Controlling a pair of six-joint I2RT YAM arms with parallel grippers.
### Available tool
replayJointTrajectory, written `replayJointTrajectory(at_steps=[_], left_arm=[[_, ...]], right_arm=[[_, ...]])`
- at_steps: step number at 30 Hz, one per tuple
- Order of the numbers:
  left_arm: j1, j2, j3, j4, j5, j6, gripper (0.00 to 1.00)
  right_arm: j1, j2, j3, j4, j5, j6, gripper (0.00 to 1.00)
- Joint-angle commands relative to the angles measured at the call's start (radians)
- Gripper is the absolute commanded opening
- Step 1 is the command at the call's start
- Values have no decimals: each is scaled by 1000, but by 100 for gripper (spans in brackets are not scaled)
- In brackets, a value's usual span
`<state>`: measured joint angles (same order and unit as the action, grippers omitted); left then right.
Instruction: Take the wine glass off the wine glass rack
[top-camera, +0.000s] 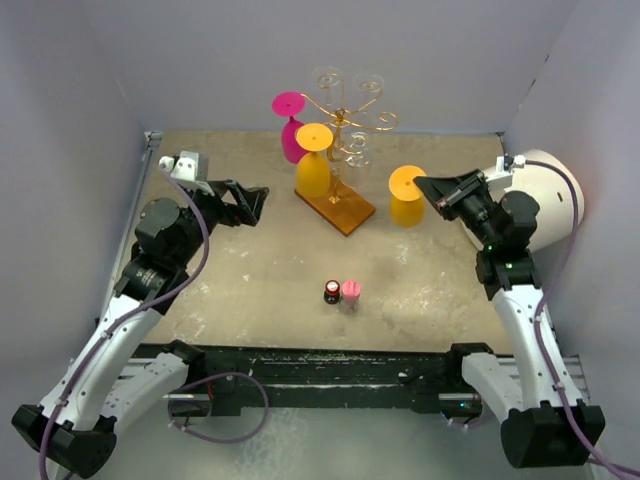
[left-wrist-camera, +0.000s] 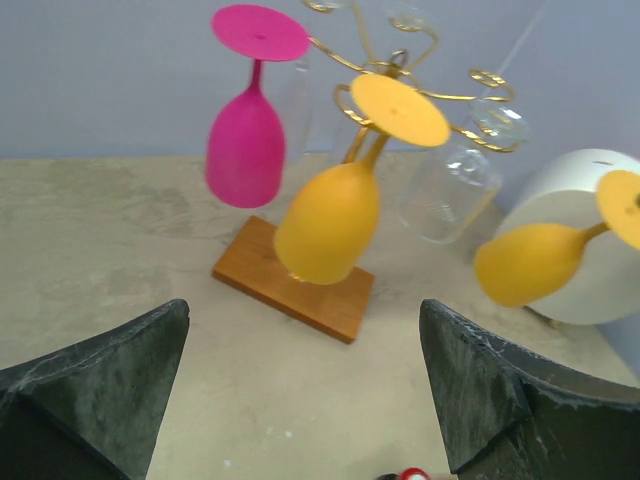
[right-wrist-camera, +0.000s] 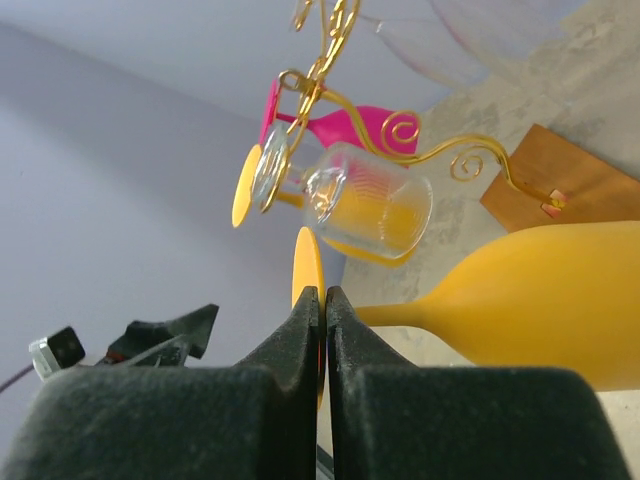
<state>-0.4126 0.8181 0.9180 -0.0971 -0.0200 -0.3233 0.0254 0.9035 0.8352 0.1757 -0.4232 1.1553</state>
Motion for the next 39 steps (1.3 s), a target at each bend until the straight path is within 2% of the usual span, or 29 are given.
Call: replayJointTrajectory(at_steps=[1, 4, 8, 11, 13, 16, 19, 24, 29, 34, 39], left_arm=[[5, 16, -6, 159, 261, -240, 99], [5, 49, -65, 352, 421, -420, 99], [6, 154, -159, 758, 591, -706, 99], [-3, 260, -189, 1025, 663, -872, 99], [-25, 326, -195, 1149, 683, -944, 99], [-106, 384, -215, 1225, 655, -981, 99], [-179, 428, -230, 1264, 627, -988, 100], [-230, 480, -252, 1366, 604, -1032, 93], [-248, 492, -244, 1384, 589, -1041, 88], [-264, 482, -246, 1384, 575, -1048, 84], [-287, 512, -232, 1455, 573, -1087, 69]], right_arm=[[-4, -71, -15, 69, -67, -52, 0], [-4, -128, -12, 32, -52, 20, 0], [-5, -191, -38, 180, -105, 256, 0], [-4, -194, -73, 344, -168, 528, 0], [-4, -178, -106, 534, -193, 700, 0], [-4, -161, -145, 706, -230, 854, 0], [-4, -172, -191, 781, -225, 927, 0], [-4, -206, -291, 890, -189, 1061, 0], [-4, -215, -333, 954, -172, 1131, 0], [-4, -214, -342, 940, -166, 1134, 0], [-4, -183, -358, 948, -168, 1134, 0]])
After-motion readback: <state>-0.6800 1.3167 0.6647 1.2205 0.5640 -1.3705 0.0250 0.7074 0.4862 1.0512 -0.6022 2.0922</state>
